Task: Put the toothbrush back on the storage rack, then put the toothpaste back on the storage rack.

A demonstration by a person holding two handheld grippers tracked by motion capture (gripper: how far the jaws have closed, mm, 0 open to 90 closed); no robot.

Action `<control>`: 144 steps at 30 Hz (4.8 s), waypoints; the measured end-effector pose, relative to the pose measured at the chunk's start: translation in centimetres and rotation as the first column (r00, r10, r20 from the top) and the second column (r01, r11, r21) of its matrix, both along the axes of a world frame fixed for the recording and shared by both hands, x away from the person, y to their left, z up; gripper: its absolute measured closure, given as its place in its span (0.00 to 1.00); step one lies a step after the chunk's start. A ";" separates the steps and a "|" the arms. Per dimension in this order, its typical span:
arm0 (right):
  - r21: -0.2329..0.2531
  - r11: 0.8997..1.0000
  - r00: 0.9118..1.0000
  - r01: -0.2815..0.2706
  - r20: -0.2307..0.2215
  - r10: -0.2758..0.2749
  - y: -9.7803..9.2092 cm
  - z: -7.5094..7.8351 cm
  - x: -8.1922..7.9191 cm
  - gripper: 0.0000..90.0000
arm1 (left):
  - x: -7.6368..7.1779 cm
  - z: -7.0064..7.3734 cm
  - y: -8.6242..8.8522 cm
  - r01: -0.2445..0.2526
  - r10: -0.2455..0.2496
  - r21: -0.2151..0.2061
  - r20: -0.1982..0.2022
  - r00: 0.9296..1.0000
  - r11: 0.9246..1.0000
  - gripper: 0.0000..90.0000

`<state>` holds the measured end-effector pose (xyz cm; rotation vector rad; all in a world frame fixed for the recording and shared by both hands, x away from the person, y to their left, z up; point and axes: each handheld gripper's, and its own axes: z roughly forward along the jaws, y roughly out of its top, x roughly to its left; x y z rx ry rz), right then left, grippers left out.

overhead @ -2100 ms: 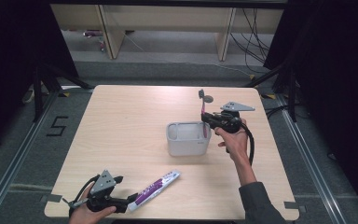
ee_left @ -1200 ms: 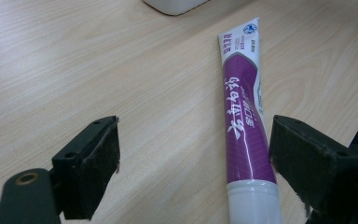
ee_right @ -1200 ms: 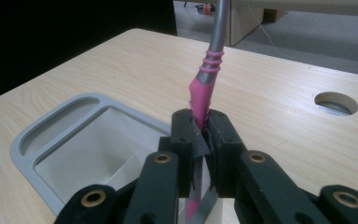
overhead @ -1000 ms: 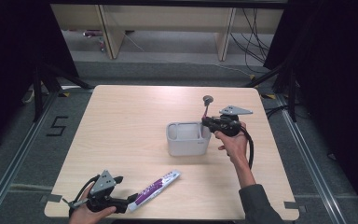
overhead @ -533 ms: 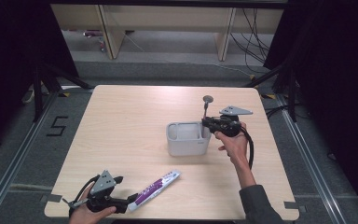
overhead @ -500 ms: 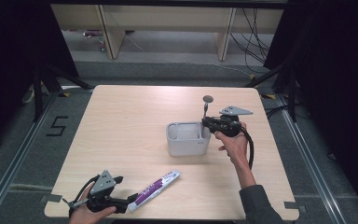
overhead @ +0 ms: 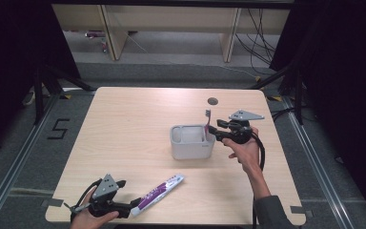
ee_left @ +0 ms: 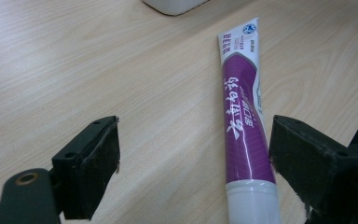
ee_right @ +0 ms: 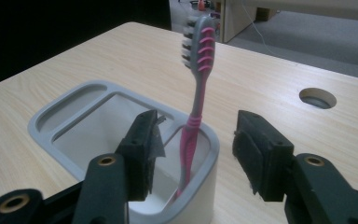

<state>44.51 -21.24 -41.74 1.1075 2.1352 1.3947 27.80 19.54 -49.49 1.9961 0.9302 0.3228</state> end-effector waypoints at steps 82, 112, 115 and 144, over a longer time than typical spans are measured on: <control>-0.144 0.988 0.988 -0.051 -0.152 0.029 -3.7 -5.1 -10.7 0.38 | -0.1 0.0 0.2 0.006 -0.006 -0.004 0.006 1.000 1.000 0.18; -0.166 0.984 0.975 -0.071 -0.221 0.033 -4.5 -6.5 -13.4 0.28 | -0.3 0.0 0.5 -0.017 0.017 -0.003 0.000 1.000 1.000 0.18; -0.165 0.985 0.970 -0.060 -0.242 0.019 -4.5 -6.7 -13.9 0.26 | -0.3 0.0 0.5 -0.015 0.015 -0.001 0.001 1.000 1.000 0.18; -0.208 0.975 0.969 -0.078 -0.245 0.025 -5.5 -7.4 -16.4 0.20 | -0.3 -0.1 0.5 -0.013 0.013 0.003 -0.005 1.000 1.000 0.18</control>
